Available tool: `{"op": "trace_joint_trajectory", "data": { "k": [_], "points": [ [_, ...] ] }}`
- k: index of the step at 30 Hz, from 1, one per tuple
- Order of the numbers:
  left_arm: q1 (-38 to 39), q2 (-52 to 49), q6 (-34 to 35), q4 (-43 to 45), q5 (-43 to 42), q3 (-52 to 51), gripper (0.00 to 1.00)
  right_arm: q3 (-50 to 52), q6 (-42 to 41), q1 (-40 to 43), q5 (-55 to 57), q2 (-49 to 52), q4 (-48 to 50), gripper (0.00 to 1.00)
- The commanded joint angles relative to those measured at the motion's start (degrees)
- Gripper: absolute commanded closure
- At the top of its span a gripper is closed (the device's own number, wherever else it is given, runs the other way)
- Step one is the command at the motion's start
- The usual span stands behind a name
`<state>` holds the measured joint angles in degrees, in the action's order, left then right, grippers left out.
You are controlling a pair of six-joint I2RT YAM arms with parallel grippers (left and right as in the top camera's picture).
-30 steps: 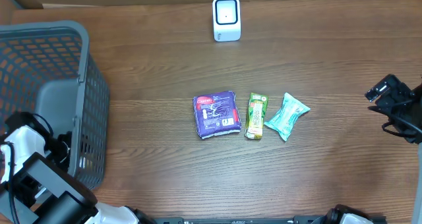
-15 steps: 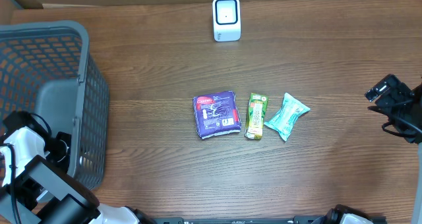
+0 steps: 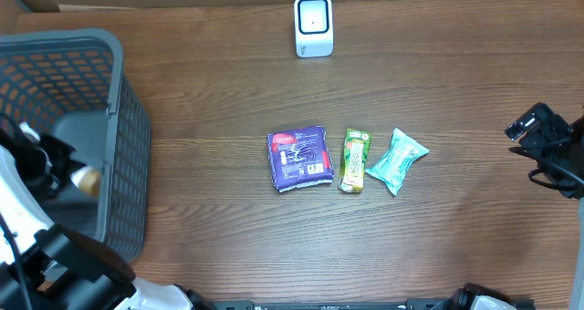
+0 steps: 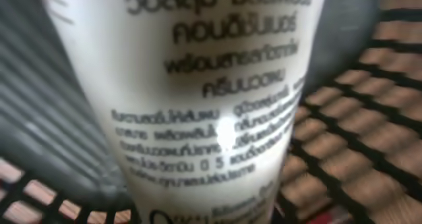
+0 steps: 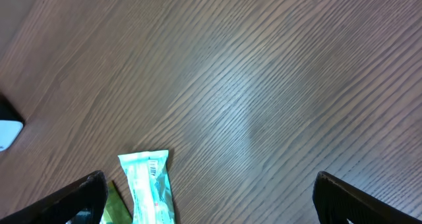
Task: Scan the item barcode
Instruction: 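Lift the white tube out and carry it toward the table center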
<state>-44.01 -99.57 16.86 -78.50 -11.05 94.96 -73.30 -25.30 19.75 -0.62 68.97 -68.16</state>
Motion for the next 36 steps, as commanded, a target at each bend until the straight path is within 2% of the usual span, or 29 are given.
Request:
{"op": "trace_joint_trajectory", "data": {
  "k": [1, 5, 11, 17, 20, 25, 30, 36],
  "points": [
    [3.4, 0.9, -3.2, -3.7, 3.5, 11.7, 0.96, -0.9, -0.2, 0.2, 0.4, 0.0, 0.4, 0.0],
    [8.2, 1.0, -3.5, -9.2, 5.2, 24.3, 0.96, -0.9, -0.2, 0.2, 0.4, 0.0, 0.4, 0.0],
    [19.6, 1.2, -9.6, -16.5, 5.0, 38.3, 0.96, -0.9, -0.2, 0.2, 0.4, 0.0, 0.3, 0.0],
    [36.3, 1.7, -12.7, -18.3, 5.1, 38.8, 0.96, -0.9, -0.2, 0.2, 0.4, 0.0, 0.4, 0.0],
    [44.3, 0.8, -12.2, -18.3, 7.2, 36.4, 0.96, -0.9, -0.2, 0.2, 0.4, 0.0, 0.4, 0.0],
    [52.7, -0.3, -4.6, -15.7, 11.7, 25.5, 0.96, -0.9, -0.2, 0.2, 0.4, 0.0, 0.4, 0.0],
    [54.7, -0.3, 2.1, -7.8, 11.0, 9.3, 0.96, -0.9, -0.2, 0.2, 0.4, 0.0, 0.3, 0.0],
    [56.1, -0.3, 1.5, 7.6, 5.1, -9.4, 0.96, -0.9, -0.2, 0.2, 0.4, 0.0, 0.4, 0.0]
  ]
}}
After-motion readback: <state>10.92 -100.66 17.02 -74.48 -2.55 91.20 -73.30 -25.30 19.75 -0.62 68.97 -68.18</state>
